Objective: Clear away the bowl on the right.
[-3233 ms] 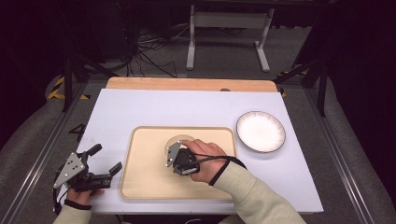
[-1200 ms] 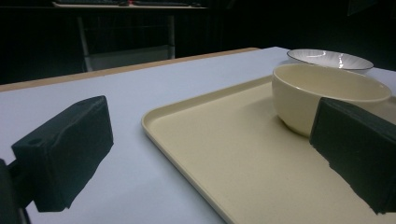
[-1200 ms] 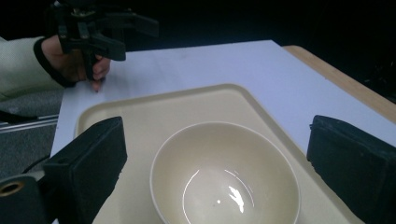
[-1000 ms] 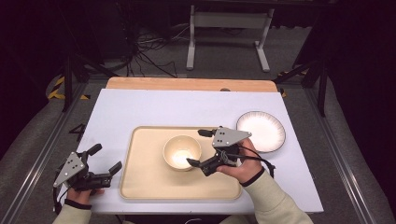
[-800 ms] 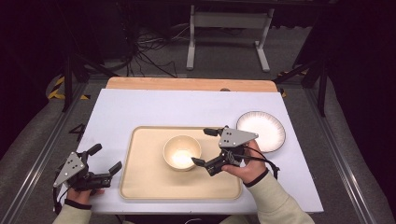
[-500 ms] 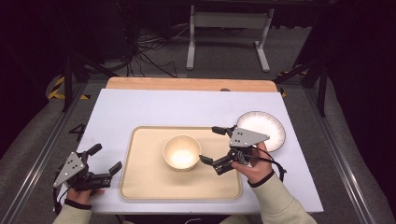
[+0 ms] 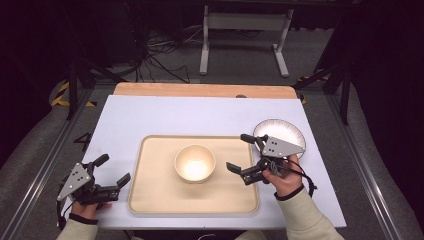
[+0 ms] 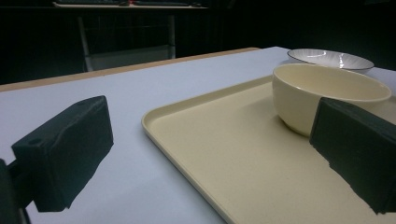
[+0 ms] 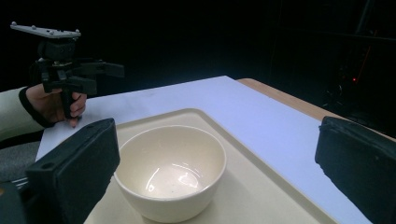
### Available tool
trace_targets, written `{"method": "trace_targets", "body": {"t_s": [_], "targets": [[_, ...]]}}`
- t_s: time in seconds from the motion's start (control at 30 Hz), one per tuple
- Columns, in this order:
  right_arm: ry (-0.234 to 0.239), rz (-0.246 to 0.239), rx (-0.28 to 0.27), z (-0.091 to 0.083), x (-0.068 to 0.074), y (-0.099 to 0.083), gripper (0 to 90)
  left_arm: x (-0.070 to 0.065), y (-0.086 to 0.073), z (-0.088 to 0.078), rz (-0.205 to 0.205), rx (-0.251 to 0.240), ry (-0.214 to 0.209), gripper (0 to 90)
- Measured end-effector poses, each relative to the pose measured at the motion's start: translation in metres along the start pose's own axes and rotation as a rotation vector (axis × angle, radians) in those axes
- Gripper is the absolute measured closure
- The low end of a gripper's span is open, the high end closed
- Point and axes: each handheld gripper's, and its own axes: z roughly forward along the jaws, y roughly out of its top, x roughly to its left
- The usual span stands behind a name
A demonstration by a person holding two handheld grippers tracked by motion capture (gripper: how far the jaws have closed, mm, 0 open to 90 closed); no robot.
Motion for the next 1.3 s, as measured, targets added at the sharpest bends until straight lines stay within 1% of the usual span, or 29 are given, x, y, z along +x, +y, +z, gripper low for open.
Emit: {"method": "trace_targets", "body": {"t_s": [0.07,0.13,0.17,0.2,0.27,0.3,0.33,0.37,0.43,0.47,0.5,0.53,0.57,0.6,0.63,0.67,0.7,0.8,0.83,0.9,0.93,1.0,1.1,1.3], "targets": [[-0.001,0.011,-0.007,-0.003,-0.003,-0.003,0.1,0.0,0.0,0.0,0.0,0.0,0.0,0.2],[-0.003,0.012,-0.001,-0.005,-0.004,-0.004,0.0,0.0,0.0,0.0,0.001,0.0,0.0,0.2],[-0.031,-0.01,0.007,-0.008,-0.007,-0.007,0.0,0.0,0.0,0.0,0.0,0.0,0.0,0.2],[-0.031,-0.01,0.007,-0.008,-0.007,-0.007,0.0,0.0,0.0,0.0,0.0,0.0,0.0,0.2],[-0.049,-0.004,0.001,-0.011,-0.01,-0.01,0.0,0.0,0.0,0.0,0.0,0.0,0.0,0.2],[-0.067,0.003,0.0,-0.013,-0.012,-0.015,0.0,0.0,0.0,0.0,0.0,0.0,-0.001,0.2],[-0.067,0.003,0.0,-0.013,-0.012,-0.015,0.0,0.0,0.0,0.0,0.0,0.0,-0.001,0.2],[-0.104,-0.005,0.019,-0.014,-0.013,-0.019,0.1,0.0,0.0,0.0,0.001,0.0,-0.001,0.2],[-0.162,-0.035,-0.001,-0.015,-0.011,-0.025,1.2,0.0,0.0,0.0,0.0,-0.001,-0.001,0.2],[-0.178,-0.046,-0.004,-0.016,-0.011,-0.028,1.3,0.0,0.0,0.0,0.0,-0.001,-0.001,0.2],[-0.178,-0.046,-0.004,-0.016,-0.011,-0.028,1.3,0.0,0.0,0.0,0.0,-0.001,-0.001,0.2],[-0.17,-0.03,-0.013,-0.016,-0.01,-0.034,1.2,0.0,0.0,0.0,0.0,-0.003,0.0,0.2],[-0.17,-0.03,-0.013,-0.016,-0.01,-0.034,1.2,0.0,0.0,0.0,0.0,-0.003,0.0,0.2],[-0.165,-0.019,-0.017,-0.016,-0.01,-0.036,1.3,0.0,0.0,0.0,0.001,-0.001,-0.001,0.2],[-0.154,-0.009,-0.023,-0.017,-0.01,-0.039,1.2,0.0,0.0,0.0,0.003,0.001,-0.001,0.2],[-0.144,0.002,-0.018,-0.017,-0.01,-0.042,1.1,0.0,0.0,0.0,0.004,0.001,-0.001,0.2],[-0.143,0.007,-0.024,-0.019,-0.011,-0.047,1.4,0.0,0.0,0.0,0.003,0.001,-0.002,0.2],[-0.136,0.032,-0.033,-0.021,-0.013,-0.055,1.4,0.0,0.0,0.0,0.001,-0.001,-0.001,0.2],[-0.139,0.04,-0.028,-0.022,-0.014,-0.057,1.5,0.0,0.0,0.0,0.001,-0.001,-0.001,0.2],[-0.145,0.039,-0.035,-0.023,-0.015,-0.059,1.8,0.0,0.0,0.0,0.001,-0.002,-0.001,0.2],[-0.147,0.062,-0.058,-0.025,-0.016,-0.063,2.0,0.0,0.0,0.0,0.0,-0.002,-0.002,0.2],[-0.148,0.074,-0.053,-0.026,-0.018,-0.067,2.5,0.0,0.0,0.0,-0.001,-0.003,-0.004,0.2],[-0.153,0.081,-0.027,-0.026,-0.019,-0.072,3.0,0.0,0.0,-0.001,0.0,-0.003,-0.004,0.2],[-0.153,0.096,-0.031,-0.025,-0.019,-0.077,3.4,0.0,0.0,-0.001,0.0,-0.008,-0.005,0.2]]}}
